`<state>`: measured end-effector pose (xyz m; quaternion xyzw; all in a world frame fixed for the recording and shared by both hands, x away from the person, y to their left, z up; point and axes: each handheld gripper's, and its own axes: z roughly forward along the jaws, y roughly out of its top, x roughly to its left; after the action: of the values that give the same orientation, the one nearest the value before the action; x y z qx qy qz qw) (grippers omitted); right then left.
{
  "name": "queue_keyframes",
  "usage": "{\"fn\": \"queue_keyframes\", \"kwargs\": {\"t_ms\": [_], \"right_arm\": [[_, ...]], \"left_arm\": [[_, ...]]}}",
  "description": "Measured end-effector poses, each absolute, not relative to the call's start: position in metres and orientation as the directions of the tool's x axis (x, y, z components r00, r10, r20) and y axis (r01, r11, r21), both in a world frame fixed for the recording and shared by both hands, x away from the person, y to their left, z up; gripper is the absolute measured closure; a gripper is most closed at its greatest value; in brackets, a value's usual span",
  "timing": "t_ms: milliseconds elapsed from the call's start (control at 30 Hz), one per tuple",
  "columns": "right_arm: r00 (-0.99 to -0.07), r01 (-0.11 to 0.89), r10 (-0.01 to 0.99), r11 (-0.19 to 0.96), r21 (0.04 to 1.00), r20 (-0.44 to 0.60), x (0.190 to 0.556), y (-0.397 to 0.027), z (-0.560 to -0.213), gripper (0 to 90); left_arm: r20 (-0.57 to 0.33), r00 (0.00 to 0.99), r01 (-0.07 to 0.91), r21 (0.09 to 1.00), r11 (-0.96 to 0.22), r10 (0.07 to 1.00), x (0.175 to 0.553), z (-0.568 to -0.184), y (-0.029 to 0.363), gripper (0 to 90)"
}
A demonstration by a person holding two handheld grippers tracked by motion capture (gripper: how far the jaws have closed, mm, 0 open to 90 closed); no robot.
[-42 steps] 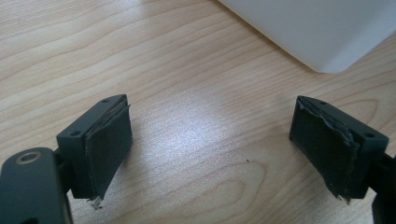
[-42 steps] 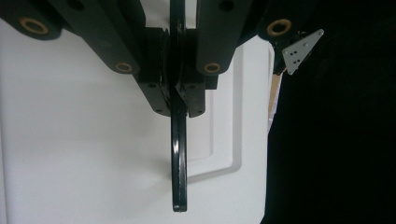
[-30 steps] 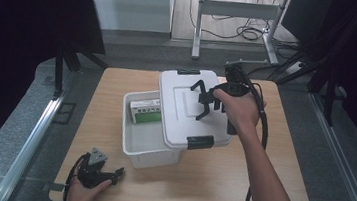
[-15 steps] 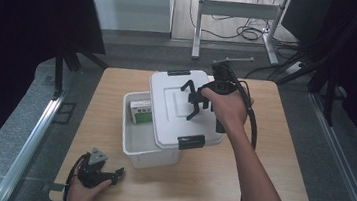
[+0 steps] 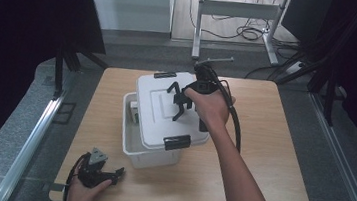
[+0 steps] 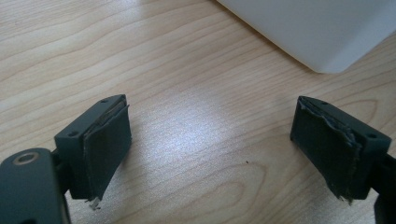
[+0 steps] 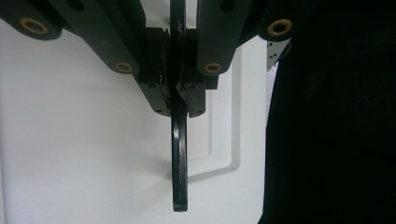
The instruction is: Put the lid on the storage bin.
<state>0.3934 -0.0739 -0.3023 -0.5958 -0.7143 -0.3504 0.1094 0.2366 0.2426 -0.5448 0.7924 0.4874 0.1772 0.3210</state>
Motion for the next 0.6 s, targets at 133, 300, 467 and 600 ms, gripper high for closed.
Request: {"fn": "queue_keyframes", "kwargs": {"t_ms": [133, 300, 467, 600], "right_arm": [[-0.271, 0.929, 0.772, 0.052, 0.368, 0.576, 0.393, -0.067, -0.304, 83.7], [-0.28, 0.93, 0.767, 0.067, 0.363, 0.577, 0.393, -0.057, -0.306, 83.7], [-0.284, 0.93, 0.767, 0.075, 0.359, 0.576, 0.392, -0.053, -0.306, 83.7], [-0.284, 0.931, 0.768, 0.078, 0.356, 0.574, 0.392, -0.047, -0.307, 83.7]], "left_arm": [[-0.032, 0.463, 0.658, 0.682, -0.32, 0.886, 0.237, -0.545, 0.243, 12.2], [-0.033, 0.462, 0.658, 0.682, -0.318, 0.886, 0.237, -0.545, 0.242, 12.1], [-0.032, 0.462, 0.658, 0.682, -0.319, 0.886, 0.237, -0.545, 0.242, 12.1], [-0.032, 0.463, 0.658, 0.682, -0.319, 0.886, 0.237, -0.545, 0.242, 12.1]]}}
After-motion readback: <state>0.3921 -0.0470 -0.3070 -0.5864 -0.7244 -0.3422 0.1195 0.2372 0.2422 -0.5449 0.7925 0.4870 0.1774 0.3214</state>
